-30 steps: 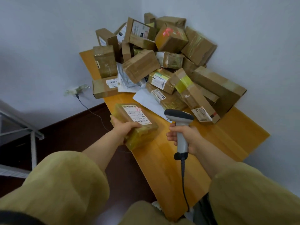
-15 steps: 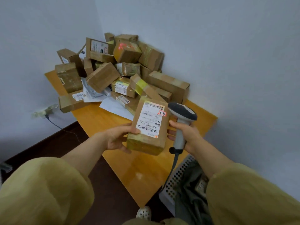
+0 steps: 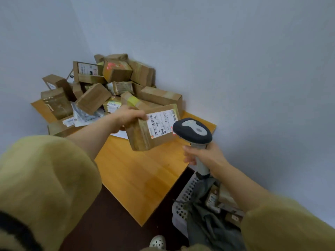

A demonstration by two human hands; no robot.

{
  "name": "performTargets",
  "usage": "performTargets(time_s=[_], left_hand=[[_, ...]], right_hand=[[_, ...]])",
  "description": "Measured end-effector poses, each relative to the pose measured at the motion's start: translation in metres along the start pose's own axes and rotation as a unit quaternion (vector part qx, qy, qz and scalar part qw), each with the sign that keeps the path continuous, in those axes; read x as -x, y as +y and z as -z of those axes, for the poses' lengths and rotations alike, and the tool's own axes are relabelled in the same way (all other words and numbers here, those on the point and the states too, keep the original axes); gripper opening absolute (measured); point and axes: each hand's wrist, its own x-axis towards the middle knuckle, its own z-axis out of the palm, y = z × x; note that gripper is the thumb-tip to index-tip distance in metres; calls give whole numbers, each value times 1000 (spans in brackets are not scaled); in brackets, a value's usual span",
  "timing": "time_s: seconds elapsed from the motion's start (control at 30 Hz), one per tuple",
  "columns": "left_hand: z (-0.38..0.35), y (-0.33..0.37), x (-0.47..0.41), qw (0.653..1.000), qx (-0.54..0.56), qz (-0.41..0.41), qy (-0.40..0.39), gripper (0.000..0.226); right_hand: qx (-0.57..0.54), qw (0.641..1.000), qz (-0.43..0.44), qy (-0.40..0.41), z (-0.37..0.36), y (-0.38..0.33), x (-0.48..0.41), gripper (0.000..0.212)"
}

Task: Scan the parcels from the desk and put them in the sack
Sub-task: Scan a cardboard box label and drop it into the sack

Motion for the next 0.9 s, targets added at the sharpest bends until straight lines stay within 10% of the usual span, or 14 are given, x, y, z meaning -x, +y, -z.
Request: performTargets(time_s=[0.17,0.33,0.8,0.9], left_hand=[[11,33,-6,991,-124,-44,-15,48],[15,53,-10,978,-196,-64,0,101],[10,72,-21,974,-208,-41,-80,50],[11,75,-19,972,-218,-47,-79,75]], right_hand=[[93,995,-7,-32,4,-17,21,23],[108,993,-28,-36,21,-24,35,15],[188,982,1,-10,43,-16,54,17],[188,982,8,-4,44,-18,56,17]])
